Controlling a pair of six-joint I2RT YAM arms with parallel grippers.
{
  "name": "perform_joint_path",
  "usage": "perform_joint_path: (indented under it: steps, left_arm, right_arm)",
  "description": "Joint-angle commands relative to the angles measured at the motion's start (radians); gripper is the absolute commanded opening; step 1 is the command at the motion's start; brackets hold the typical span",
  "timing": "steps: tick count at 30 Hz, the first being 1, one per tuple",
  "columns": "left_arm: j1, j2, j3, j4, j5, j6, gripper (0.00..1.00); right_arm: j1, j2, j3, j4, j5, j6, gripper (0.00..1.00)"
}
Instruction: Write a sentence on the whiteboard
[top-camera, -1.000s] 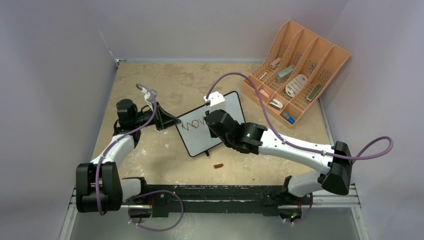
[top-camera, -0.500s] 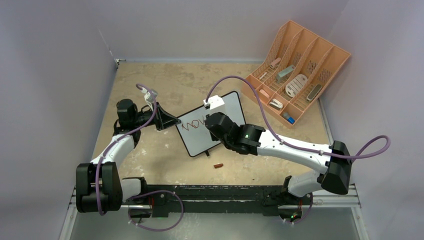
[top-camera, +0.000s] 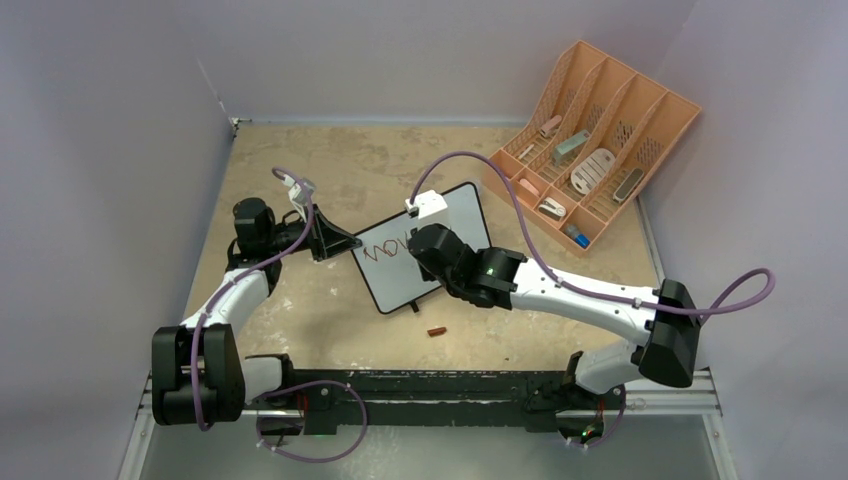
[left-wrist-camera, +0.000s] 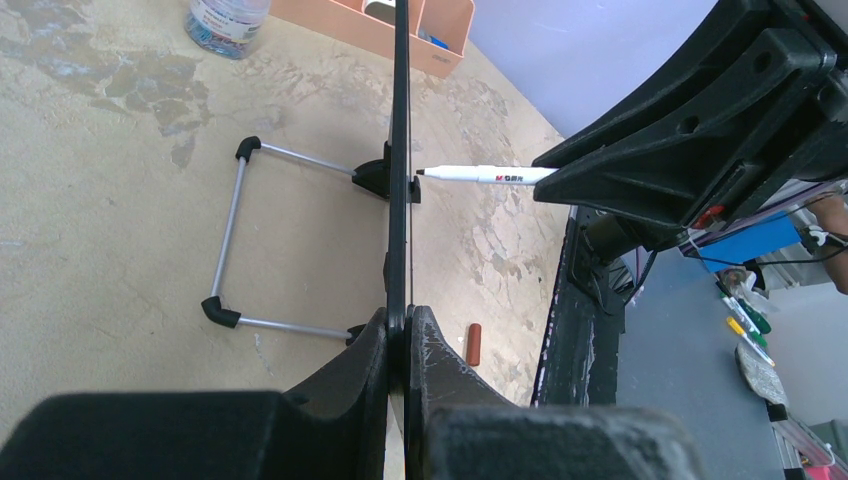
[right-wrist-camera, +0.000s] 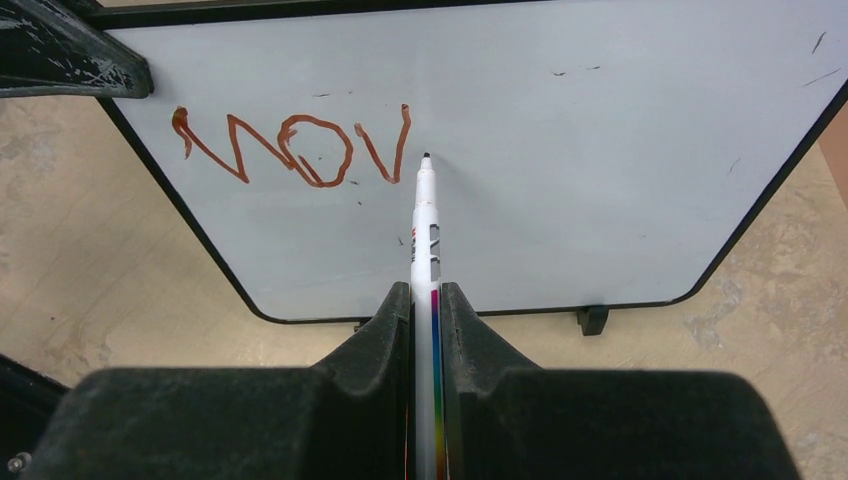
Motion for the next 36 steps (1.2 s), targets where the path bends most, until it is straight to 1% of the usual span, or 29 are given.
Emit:
perform_joint_path:
  steps: [1,36]
  left_arm:
    - [-0.017,0.002,0.020,-0.011,0.033,0.046,0.00]
    - [-0.016,0.007,0.022,-0.007,0.039,0.046,0.00]
  right_arm:
    - [-0.008,0.010,0.002,0.033,0.015,0.004,0.00]
    - [-0.066,-0.001,0.003,0.032,0.059,-0.018,0.00]
